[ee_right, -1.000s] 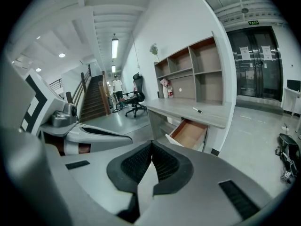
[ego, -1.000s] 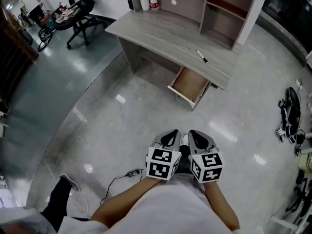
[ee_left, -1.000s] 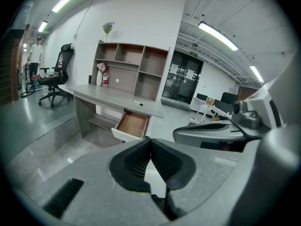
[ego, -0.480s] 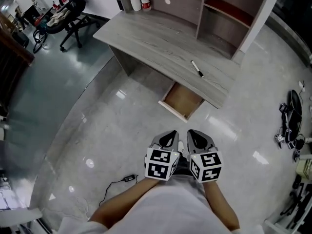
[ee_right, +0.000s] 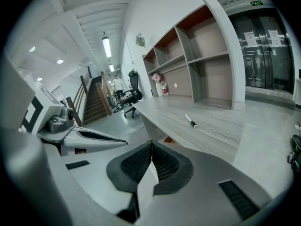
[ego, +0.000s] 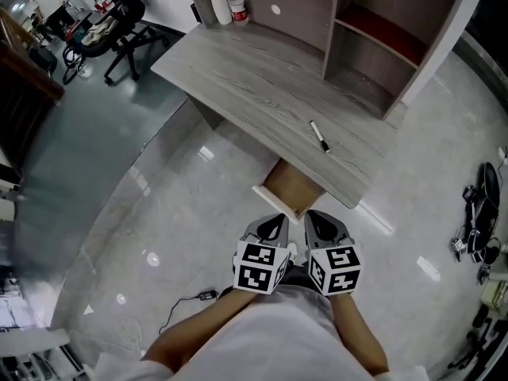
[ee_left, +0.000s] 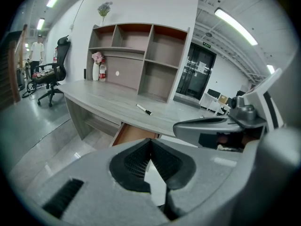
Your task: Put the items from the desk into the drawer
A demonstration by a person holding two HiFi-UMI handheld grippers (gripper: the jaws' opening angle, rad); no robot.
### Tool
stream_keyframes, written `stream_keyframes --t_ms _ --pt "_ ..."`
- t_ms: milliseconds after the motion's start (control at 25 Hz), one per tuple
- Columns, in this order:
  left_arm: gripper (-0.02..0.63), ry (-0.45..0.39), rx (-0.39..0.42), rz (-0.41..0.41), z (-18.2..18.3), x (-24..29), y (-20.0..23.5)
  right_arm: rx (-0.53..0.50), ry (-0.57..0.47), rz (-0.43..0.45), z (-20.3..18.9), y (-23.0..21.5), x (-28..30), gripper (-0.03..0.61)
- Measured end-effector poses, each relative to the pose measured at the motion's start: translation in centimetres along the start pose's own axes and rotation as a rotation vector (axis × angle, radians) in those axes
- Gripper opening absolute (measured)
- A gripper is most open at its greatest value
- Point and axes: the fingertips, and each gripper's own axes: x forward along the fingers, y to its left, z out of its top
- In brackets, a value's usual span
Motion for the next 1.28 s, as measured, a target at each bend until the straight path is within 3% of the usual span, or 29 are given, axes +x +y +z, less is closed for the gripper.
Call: stream_keyframes --t_ms 440,840,1280 --pt "0.002 0.0 0.06 0.057 3.3 1.5 0.2 -0.072 -0.026 0.024 2.4 -2.2 1.9 0.002" --pt "0.002 -0.008 0.073 0.012 4.6 3.9 0.9 -0.058 -0.006 -0.061 2.6 -5.8 4.2 0.003" --pt "0.002 0.023 0.102 -0.094 7.3 9.3 2.7 -0.074 0.052 -0.18 4.2 -9.7 8.8 0.003"
